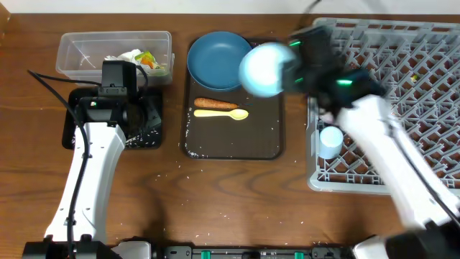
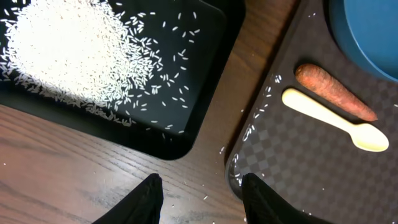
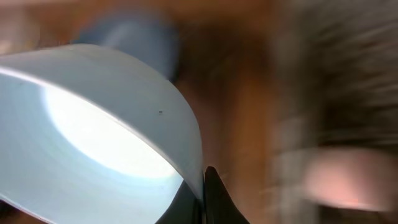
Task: Sort waste into correct bins and load items into the dishwasher rack
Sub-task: 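Place the light-blue bowl in the dish rack with the right gripper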
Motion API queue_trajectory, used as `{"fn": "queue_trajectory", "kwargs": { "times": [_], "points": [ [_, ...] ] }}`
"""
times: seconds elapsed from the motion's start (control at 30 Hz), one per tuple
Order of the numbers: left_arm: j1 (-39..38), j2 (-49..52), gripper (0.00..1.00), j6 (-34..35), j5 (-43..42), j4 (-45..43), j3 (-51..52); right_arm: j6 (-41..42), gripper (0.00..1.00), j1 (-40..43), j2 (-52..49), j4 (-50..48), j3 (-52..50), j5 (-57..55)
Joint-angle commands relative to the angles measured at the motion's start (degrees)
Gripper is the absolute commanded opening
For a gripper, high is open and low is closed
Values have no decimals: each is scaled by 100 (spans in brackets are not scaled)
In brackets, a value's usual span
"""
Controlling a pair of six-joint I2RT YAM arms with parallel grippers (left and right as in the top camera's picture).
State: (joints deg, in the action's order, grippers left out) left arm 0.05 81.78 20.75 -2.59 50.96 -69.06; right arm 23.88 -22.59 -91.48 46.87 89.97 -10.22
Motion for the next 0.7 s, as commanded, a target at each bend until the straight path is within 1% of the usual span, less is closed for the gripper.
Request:
{"fn": "queue_trajectory", "kwargs": {
  "times": [0.0, 0.07, 0.1, 0.2, 0.33, 0.53, 0.63, 0.67],
  "points": [
    [26, 55, 45, -52, 70, -11, 50, -74, 1, 498, 269, 26, 35, -2597],
    [26, 55, 45, -52, 70, -26, 50, 15, 1, 765, 258, -90, 28, -3790],
    [26, 55, 45, -52, 70, -35, 50, 129, 1, 894, 225, -168, 20, -4216],
    [24, 55, 45, -52, 70, -79, 50, 133, 1, 1235, 83, -612, 13, -4725],
    [26, 59, 45, -52, 72, -177, 50, -898, 1, 1606, -302, -1515, 13, -4948],
    [26, 61, 45, -52, 72, -328, 50, -2614, 1, 1808, -1115, -2780, 13, -6524],
    [26, 63, 45, -52, 70, -382, 50, -3171, 1, 1888, -1473, -3134, 13, -6625],
    [26, 63, 45, -52, 70, -391, 50, -3180, 1, 1897, -1580, -3145, 13, -6616]
  ]
}}
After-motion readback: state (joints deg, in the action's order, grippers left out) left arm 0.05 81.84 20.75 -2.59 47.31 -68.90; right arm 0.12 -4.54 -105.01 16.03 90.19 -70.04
